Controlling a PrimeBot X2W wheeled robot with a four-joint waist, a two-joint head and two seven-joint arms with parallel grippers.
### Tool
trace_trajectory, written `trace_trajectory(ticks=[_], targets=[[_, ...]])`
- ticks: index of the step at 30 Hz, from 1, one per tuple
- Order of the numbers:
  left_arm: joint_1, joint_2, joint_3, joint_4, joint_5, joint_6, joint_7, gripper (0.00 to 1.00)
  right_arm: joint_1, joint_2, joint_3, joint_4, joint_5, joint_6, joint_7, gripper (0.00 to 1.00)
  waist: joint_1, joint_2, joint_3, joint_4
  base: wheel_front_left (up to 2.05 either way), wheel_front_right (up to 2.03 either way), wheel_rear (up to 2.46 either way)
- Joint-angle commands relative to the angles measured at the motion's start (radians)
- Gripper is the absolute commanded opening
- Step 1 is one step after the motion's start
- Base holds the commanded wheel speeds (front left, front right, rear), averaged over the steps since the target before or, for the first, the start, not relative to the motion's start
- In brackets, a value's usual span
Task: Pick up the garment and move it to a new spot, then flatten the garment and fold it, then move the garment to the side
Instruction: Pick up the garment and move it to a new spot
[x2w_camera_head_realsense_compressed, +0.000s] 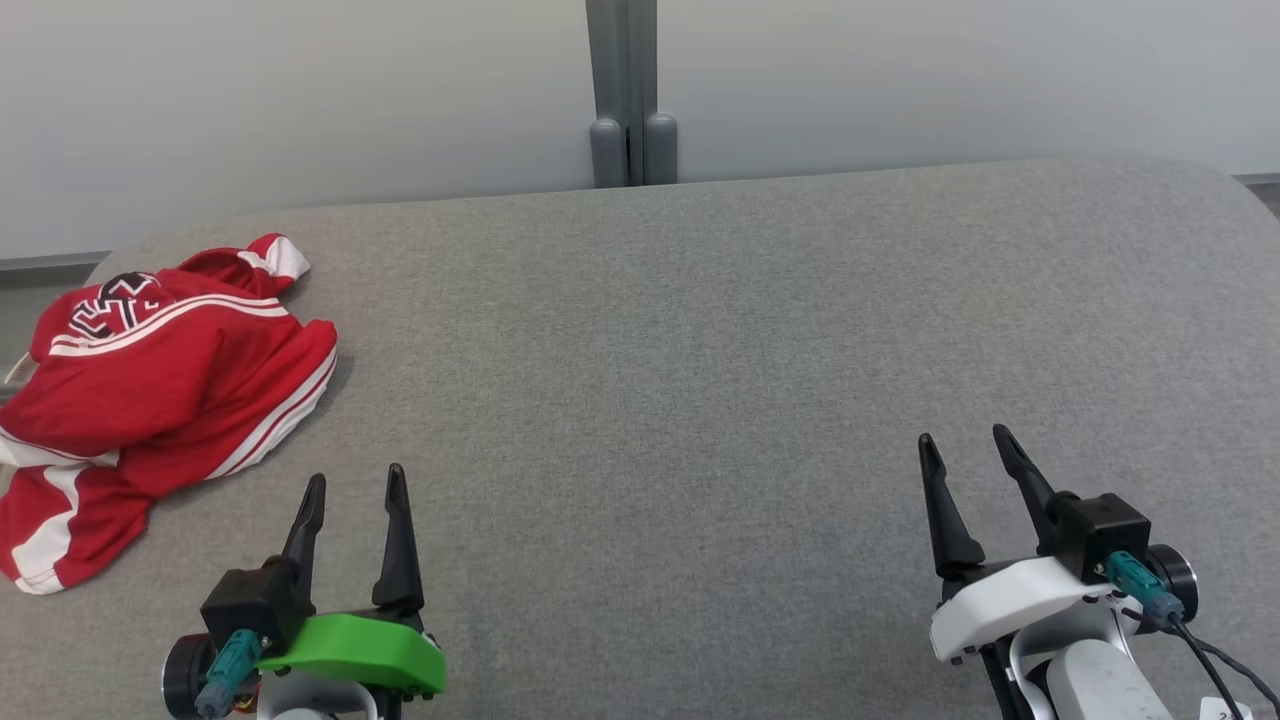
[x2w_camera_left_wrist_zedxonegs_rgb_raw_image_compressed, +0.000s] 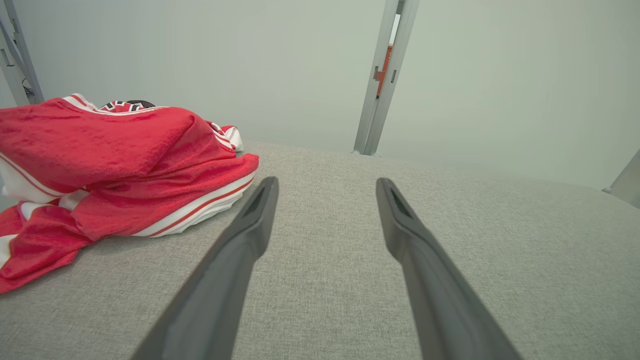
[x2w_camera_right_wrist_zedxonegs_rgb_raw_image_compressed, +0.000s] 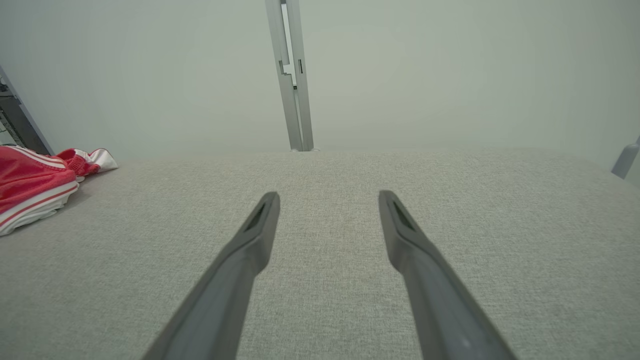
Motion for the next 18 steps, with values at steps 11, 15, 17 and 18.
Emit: trace_trajectory(ticks=[11,15,17,18], targets=[[-0.021,0.007,-0.001,0.005,0.02,0.008,-0.004,1.0,0.017,-0.004,-0.017,-0.028,-0.028,0.002,-0.003,1.0,0.0,0.0,0.014,0.165,0.0,0.0,0.0],[-0.019,0.007,0.011,0.007,0.031,0.005,-0.004,1.0,0.013,-0.004,-0.016,-0.029,-0.025,0.002,-0.003,1.0,0.0,0.0,0.018,0.249,0.0,0.0,0.0],[-0.015,0.007,0.02,0.007,0.036,0.006,-0.003,1.0,0.013,-0.004,-0.014,-0.029,-0.023,0.002,-0.003,1.0,0.0,0.0,0.016,0.29,0.0,0.0,0.0],[-0.011,0.006,0.028,0.006,0.036,0.006,-0.002,1.0,0.013,-0.004,-0.01,-0.028,-0.02,0.002,-0.003,1.0,0.0,0.0,0.015,0.311,0.0,0.0,0.0]])
